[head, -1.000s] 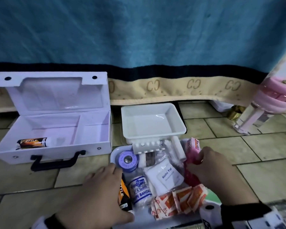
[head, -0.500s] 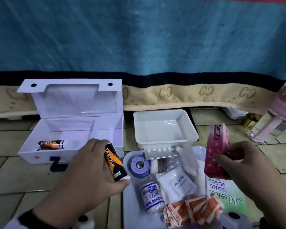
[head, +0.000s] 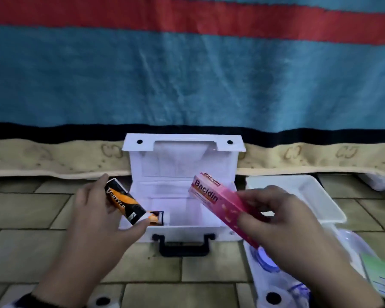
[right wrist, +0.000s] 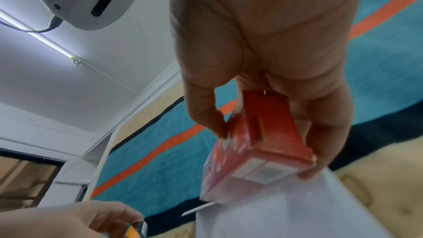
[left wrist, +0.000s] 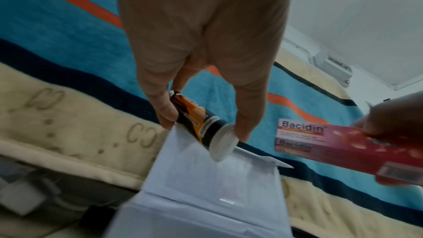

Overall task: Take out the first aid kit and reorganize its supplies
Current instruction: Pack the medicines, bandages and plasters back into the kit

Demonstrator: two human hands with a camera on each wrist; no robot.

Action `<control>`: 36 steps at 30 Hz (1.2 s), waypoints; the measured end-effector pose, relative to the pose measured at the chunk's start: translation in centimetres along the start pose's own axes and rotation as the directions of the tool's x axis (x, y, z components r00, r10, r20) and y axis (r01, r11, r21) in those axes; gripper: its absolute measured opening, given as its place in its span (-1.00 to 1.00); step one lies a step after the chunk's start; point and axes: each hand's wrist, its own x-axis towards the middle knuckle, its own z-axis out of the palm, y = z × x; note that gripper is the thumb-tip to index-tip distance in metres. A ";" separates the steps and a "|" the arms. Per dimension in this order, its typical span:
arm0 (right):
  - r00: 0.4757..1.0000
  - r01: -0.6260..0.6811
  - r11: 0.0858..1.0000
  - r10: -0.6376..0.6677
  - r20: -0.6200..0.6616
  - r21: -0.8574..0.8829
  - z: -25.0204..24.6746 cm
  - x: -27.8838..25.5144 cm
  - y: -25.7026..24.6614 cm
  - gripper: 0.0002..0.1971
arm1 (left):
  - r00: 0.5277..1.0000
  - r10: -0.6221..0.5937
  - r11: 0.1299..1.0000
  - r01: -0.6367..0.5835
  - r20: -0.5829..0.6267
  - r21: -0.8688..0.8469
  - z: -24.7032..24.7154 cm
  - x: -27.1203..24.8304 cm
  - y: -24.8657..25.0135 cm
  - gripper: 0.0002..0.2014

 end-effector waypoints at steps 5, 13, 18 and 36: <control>0.989 0.139 0.896 -0.143 0.022 -0.421 8.5 4.7 -0.8 -0.81 | 0.999 0.027 1.000 -0.027 0.034 0.012 -2.3 2.6 -5.2 0.05; 0.990 0.135 0.663 -0.059 0.128 -0.737 14.1 9.3 0.8 -0.48 | 0.981 0.046 0.999 -0.039 0.187 -0.038 -1.3 5.1 -6.3 -0.03; 0.969 0.206 0.715 -0.054 0.241 -0.668 15.2 10.8 2.6 -0.51 | 0.975 0.088 0.991 -0.107 0.205 0.080 0.9 5.4 -4.6 -0.17; 0.935 0.192 0.866 -0.018 0.354 -0.462 15.0 11.3 5.1 -0.46 | 0.923 0.094 0.871 -0.257 0.372 0.418 4.2 4.2 -3.9 -0.34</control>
